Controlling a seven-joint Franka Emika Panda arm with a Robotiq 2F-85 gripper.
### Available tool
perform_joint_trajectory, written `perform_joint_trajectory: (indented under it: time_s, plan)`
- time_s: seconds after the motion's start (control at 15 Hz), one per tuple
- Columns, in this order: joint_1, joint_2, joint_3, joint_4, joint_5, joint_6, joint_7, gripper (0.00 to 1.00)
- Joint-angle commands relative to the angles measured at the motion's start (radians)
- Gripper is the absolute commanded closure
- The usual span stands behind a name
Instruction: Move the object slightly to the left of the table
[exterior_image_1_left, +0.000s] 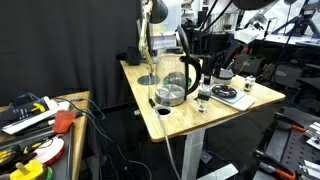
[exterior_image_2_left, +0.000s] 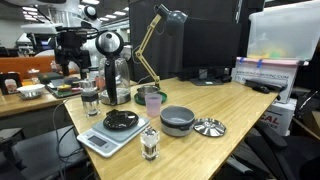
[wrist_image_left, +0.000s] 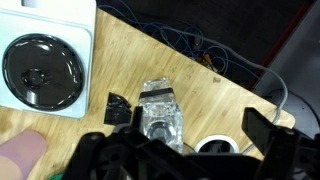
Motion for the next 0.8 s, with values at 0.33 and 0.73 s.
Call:
perform_joint_trajectory:
  time_s: [0.33,0.73]
  plan:
    - [-0.031,0.114,-0.025,0.099,-0.075,0.002,-0.011,0.00]
    - [-0.032,0.167,-0.032,0.132,-0.076,-0.010,-0.045,0.00]
